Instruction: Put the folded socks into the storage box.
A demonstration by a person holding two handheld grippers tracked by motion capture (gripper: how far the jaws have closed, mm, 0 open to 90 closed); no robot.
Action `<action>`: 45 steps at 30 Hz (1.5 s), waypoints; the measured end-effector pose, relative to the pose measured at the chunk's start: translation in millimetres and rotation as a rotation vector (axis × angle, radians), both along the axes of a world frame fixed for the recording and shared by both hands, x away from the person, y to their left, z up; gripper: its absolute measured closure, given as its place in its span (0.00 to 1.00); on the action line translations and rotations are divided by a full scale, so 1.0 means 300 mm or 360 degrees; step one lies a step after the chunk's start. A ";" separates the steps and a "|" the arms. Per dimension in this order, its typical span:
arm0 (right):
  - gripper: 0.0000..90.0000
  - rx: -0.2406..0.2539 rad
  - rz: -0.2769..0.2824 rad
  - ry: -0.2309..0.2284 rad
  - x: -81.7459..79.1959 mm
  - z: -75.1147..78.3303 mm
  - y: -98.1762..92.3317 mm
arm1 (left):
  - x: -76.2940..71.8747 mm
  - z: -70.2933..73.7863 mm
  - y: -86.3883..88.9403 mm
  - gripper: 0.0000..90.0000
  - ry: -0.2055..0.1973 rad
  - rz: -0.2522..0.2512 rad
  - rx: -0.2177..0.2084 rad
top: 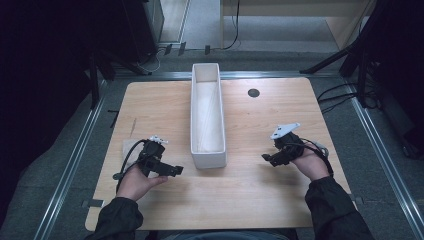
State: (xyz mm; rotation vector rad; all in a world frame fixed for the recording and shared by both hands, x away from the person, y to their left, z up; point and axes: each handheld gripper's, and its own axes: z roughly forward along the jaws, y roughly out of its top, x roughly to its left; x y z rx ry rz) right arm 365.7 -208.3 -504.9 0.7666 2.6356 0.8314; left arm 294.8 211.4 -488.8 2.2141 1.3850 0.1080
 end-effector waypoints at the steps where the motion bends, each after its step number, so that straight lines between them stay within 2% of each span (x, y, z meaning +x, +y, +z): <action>1: 0.23 -0.0001 0.0005 -0.0003 0.001 -0.001 0.001 | 0.001 0.004 0.002 0.01 -0.0009 0.0006 -0.0001; 5: 0.23 -0.0010 0.0012 0.0002 0.001 -0.002 0.006 | 0.010 0.016 0.017 0.01 0.0003 0.0053 -0.0023; 7: 0.23 -0.0009 0.0011 0.0003 0.001 -0.001 0.008 | 0.019 0.022 0.030 0.05 0.0020 0.0073 -0.0031; 10: 0.23 -0.0006 0.0015 0.0001 0.002 0.001 0.009 | 0.035 0.034 0.053 0.07 0.0031 0.0108 -0.0040; 11: 0.23 -0.0006 0.0019 0.0001 0.004 -0.001 0.010 | 0.038 0.041 0.061 0.14 0.0022 0.0116 -0.0042; 14: 0.23 -0.0008 0.0020 0.0001 0.005 -0.001 0.010 | 0.050 0.061 0.086 0.16 0.0014 0.0138 -0.0069; 15: 0.23 -0.0006 0.0018 0.0002 0.004 0.000 0.012 | 0.055 0.066 0.093 0.25 0.0015 0.0137 -0.0072; 17: 0.23 -0.0008 0.0017 0.0002 0.004 -0.001 0.012 | 0.062 0.071 0.105 0.27 0.0033 0.0149 -0.0076; 21: 0.23 -0.0012 0.0020 0.0003 0.006 -0.002 0.010 | 0.077 0.077 0.120 0.27 0.0048 0.0160 -0.0030; 25: 0.23 -0.0010 0.0014 0.0006 0.008 -0.002 0.007 | 0.086 0.097 0.142 0.31 0.0056 0.0168 -0.0021; 27: 0.23 -0.0011 0.0012 0.0005 0.009 -0.003 0.007 | 0.090 0.110 0.160 0.31 0.0032 0.0200 -0.0014; 31: 0.23 -0.0007 0.0014 0.0005 0.011 -0.002 0.006 | 0.094 0.128 0.196 0.32 0.0037 0.0240 -0.0018; 35: 0.23 -0.0006 0.0014 0.0012 0.013 -0.003 0.006 | 0.106 0.135 0.232 0.32 0.0066 0.0288 0.0001; 38: 0.23 -0.0012 0.0017 0.0014 0.013 -0.004 0.008 | 0.119 0.132 0.243 0.32 0.0071 0.0304 0.0067; 40: 0.23 -0.0016 0.0018 0.0016 0.011 -0.005 0.009 | 0.129 0.126 0.252 0.32 0.0090 0.0333 0.0054; 45: 0.23 -0.0027 0.0017 0.0018 0.011 -0.006 0.010 | 0.154 0.110 0.278 0.28 0.0155 0.0413 0.0081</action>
